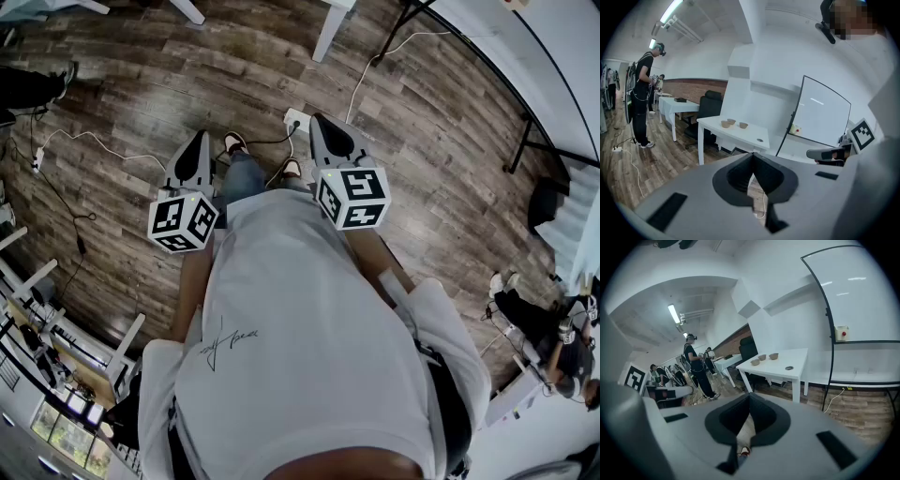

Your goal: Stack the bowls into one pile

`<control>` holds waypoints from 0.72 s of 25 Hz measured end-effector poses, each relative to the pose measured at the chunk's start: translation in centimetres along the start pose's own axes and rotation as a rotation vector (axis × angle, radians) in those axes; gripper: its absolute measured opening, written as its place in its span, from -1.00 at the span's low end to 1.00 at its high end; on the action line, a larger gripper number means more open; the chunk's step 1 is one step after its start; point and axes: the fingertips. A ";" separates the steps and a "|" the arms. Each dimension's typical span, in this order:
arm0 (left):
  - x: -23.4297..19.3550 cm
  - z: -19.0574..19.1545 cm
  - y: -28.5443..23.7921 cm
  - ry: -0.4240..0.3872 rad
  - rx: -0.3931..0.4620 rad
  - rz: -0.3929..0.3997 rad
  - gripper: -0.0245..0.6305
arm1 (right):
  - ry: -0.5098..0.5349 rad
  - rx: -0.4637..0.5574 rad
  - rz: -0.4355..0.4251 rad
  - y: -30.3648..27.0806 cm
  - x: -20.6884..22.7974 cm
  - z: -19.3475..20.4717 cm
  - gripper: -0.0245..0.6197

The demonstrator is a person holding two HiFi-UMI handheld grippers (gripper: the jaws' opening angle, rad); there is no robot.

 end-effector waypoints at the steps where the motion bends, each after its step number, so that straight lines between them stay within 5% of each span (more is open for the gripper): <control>1: -0.4 0.0 0.2 0.003 0.002 -0.005 -0.90 | 0.004 0.002 0.003 -0.2 0.0 -0.1 -0.90; 10: -5.3 -1.1 0.5 -0.007 -0.002 0.006 -0.90 | 0.037 -0.002 0.049 -2.4 -1.9 -0.8 -0.90; 18: -10.6 -4.3 -1.3 -0.003 0.009 0.046 -0.90 | -0.038 0.001 0.099 -5.8 -4.0 -3.4 -0.90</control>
Point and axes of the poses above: the fingertips, and each gripper's own axes: y backward along the fingers, x to its right, z out of its underside, and after that the axes turned 13 degrees about z, right-handed
